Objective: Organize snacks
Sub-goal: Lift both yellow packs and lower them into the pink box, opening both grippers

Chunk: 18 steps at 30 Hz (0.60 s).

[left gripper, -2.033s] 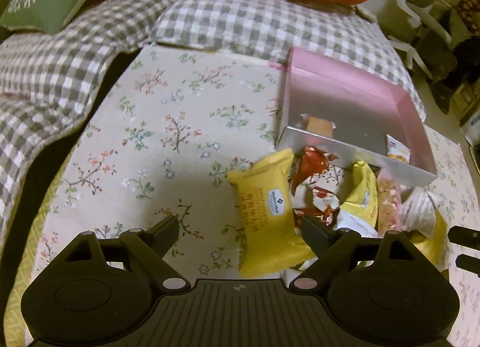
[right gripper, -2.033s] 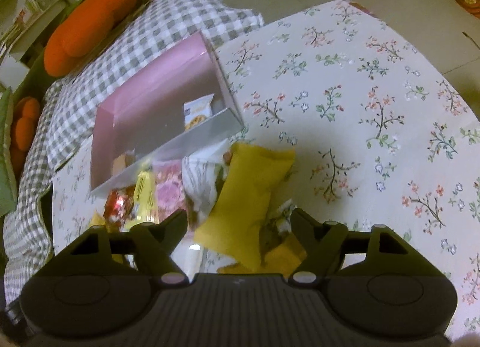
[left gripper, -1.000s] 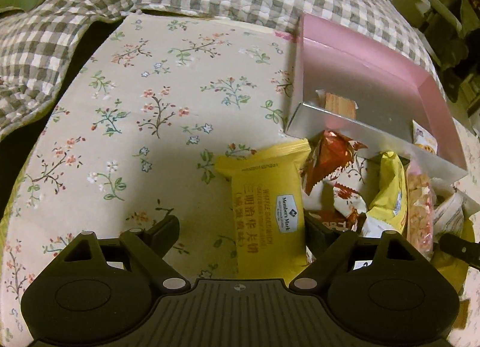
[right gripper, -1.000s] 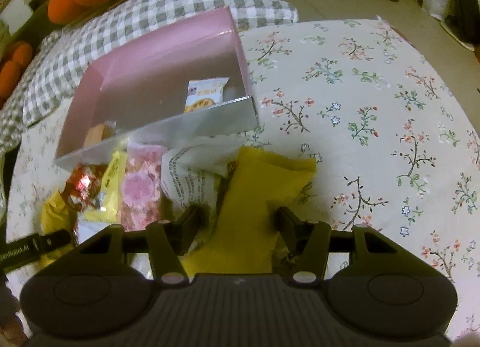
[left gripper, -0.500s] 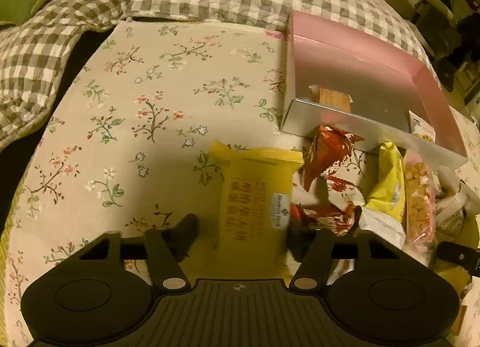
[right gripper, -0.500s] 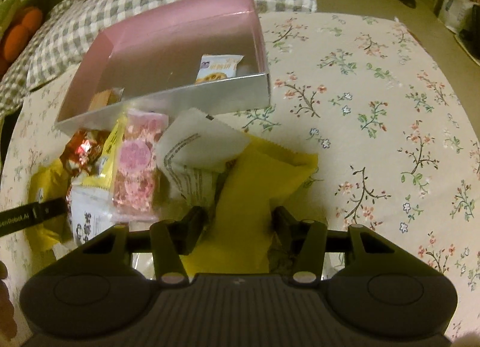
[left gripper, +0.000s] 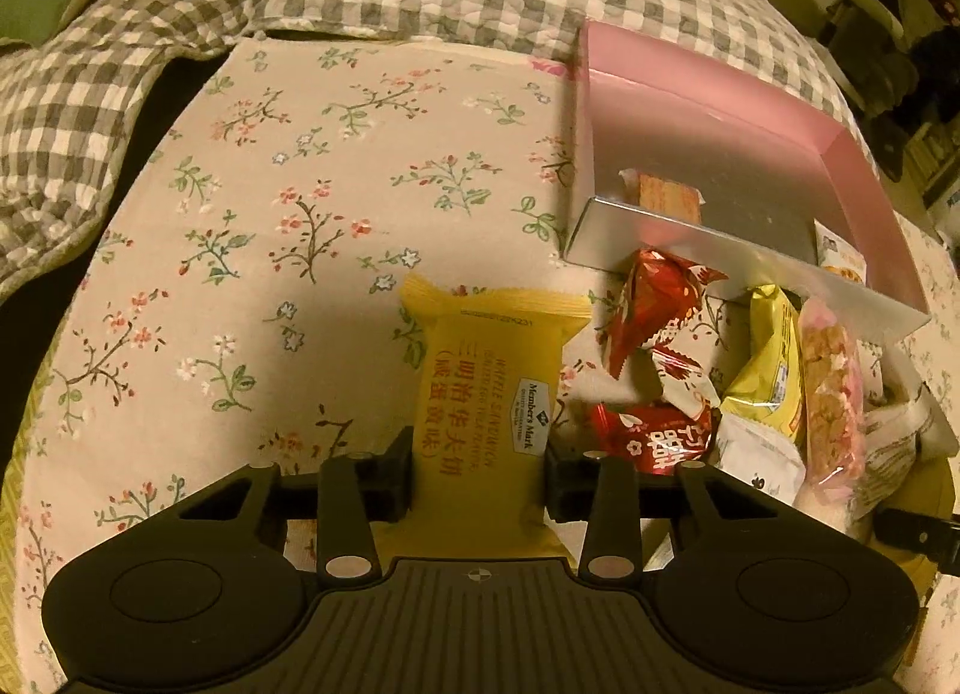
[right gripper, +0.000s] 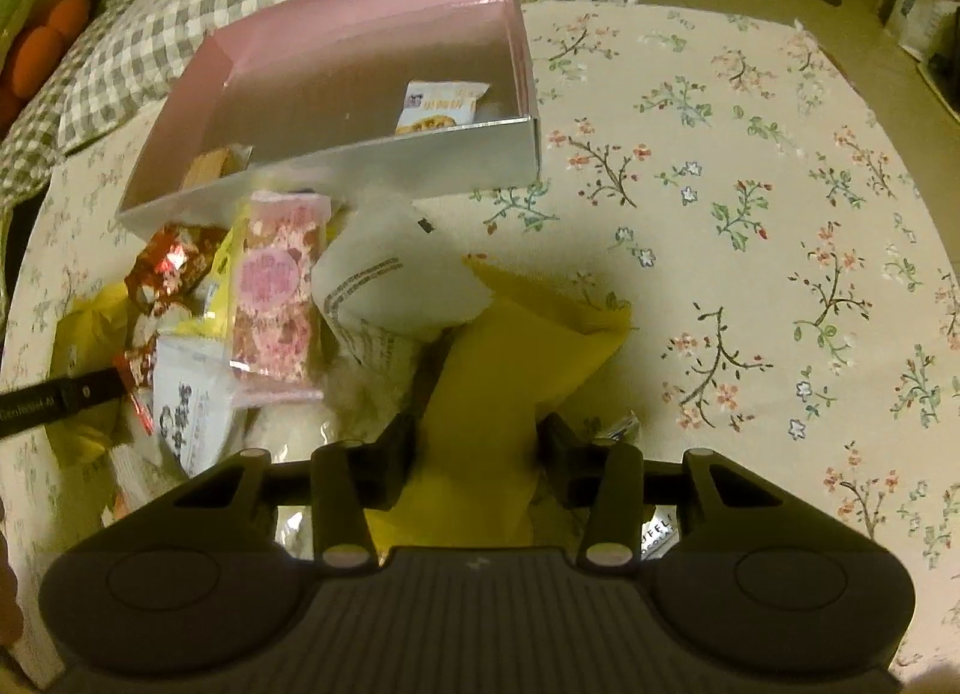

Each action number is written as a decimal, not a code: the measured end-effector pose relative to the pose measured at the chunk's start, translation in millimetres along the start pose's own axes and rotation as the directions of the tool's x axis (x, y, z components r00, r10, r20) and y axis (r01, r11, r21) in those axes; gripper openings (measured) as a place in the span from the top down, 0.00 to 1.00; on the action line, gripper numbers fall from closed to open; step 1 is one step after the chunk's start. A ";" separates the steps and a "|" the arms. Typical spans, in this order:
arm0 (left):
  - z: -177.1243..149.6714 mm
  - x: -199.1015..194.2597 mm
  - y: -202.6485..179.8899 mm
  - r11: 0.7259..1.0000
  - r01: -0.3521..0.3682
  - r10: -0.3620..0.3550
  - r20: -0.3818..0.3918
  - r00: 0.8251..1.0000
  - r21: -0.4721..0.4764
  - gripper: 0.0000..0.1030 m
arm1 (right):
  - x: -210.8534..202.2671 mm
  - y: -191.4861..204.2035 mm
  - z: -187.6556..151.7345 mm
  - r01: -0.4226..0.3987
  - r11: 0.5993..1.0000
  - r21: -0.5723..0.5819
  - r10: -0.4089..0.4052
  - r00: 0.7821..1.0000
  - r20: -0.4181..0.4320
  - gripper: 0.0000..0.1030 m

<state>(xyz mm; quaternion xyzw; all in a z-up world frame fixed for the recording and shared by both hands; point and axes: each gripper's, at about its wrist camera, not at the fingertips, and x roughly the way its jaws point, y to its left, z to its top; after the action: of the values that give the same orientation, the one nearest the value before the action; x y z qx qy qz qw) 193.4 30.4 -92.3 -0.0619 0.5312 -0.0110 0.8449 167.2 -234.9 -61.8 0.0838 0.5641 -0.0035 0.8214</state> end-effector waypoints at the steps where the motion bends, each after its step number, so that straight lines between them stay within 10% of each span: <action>1: 0.0 0.1 -0.1 1.000 0.000 0.000 -0.001 1.000 0.000 0.64 | 0.4 -2.2 -0.3 0.004 1.000 0.007 -0.004 1.000 0.000 0.59; 18: 5.6 -17.6 -0.2 1.000 0.012 -0.011 0.048 0.999 -0.018 0.65 | -22.4 -27.0 0.9 -0.032 0.990 0.135 0.026 0.999 0.044 0.64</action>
<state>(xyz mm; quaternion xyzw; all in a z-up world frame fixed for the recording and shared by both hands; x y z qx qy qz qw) 190.8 32.1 -74.1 -0.0729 0.5103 -0.0094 0.8569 157.2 -263.7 -44.3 0.1478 0.5436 -0.0317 0.8256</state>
